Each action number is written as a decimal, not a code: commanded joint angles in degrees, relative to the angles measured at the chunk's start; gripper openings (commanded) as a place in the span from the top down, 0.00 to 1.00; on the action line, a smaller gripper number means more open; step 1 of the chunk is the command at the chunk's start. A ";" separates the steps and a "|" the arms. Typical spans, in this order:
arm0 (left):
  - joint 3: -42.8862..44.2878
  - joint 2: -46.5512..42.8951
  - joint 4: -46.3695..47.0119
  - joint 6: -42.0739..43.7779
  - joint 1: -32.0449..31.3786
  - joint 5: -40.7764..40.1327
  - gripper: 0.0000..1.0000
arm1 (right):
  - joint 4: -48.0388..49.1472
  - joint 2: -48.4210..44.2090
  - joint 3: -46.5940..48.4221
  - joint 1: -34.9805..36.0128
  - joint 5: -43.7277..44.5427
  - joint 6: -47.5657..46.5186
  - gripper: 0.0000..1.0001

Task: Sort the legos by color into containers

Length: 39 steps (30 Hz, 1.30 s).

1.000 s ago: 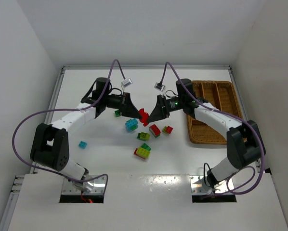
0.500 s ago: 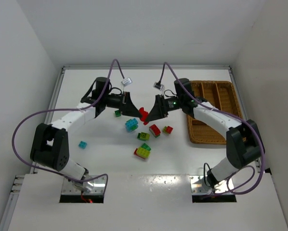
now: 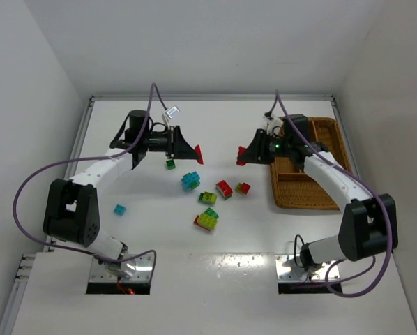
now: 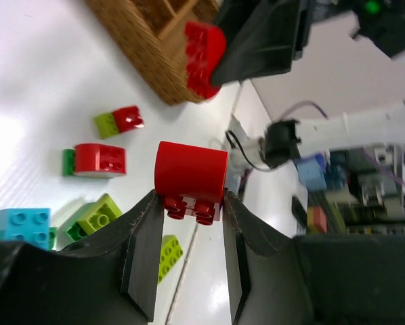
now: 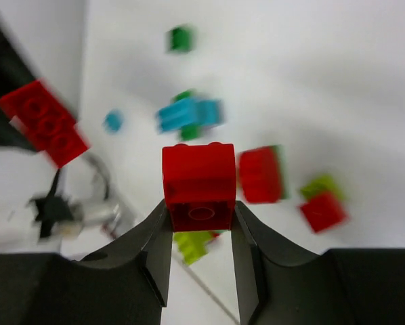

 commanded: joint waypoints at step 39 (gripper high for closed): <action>47.00 28.43 -27.05 -0.41 -33.10 -40.36 1.00 | -14.71 12.76 17.08 -25.59 53.92 6.08 0.32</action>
